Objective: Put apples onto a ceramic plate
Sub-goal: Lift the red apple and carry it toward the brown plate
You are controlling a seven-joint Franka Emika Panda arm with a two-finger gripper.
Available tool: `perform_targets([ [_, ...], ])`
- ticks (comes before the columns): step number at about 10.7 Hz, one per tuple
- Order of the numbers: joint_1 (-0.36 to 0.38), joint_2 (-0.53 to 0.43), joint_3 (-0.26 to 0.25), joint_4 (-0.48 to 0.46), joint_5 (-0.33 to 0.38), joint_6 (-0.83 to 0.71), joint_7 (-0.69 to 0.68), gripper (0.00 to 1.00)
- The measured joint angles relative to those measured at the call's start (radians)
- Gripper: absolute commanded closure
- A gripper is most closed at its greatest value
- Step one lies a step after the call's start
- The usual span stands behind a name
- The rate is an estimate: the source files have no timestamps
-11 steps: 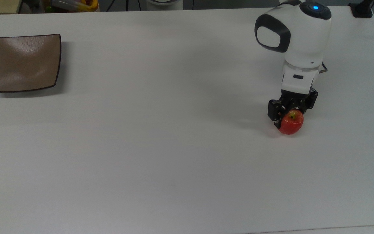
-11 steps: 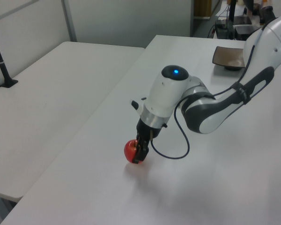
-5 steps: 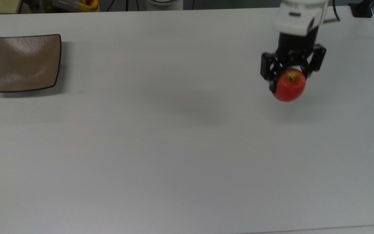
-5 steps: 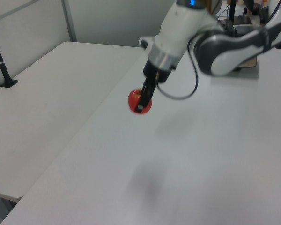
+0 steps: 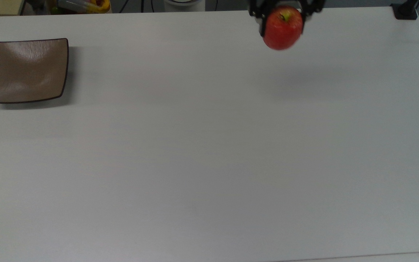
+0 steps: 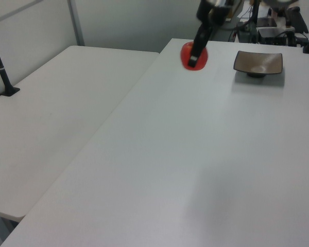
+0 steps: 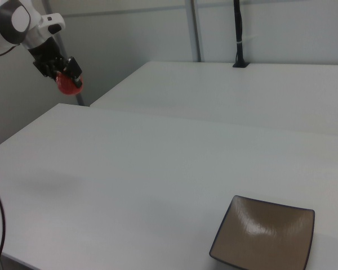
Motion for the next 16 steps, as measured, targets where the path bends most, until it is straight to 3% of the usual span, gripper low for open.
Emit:
perform_targets([
  [3,-0.084,-0.114,-0.015,-0.093,0.091,-0.102,-0.196,0.67],
  [6,-0.152,-0.124,-0.051,-0.11,0.122,-0.115,-0.336,0.67],
  [9,-0.298,-0.138,-0.103,-0.11,0.14,-0.116,-0.545,0.67],
  [13,-0.422,-0.112,-0.236,-0.128,0.152,-0.116,-0.822,0.64],
  [16,-0.538,-0.017,-0.257,-0.149,0.156,-0.043,-0.927,0.64],
])
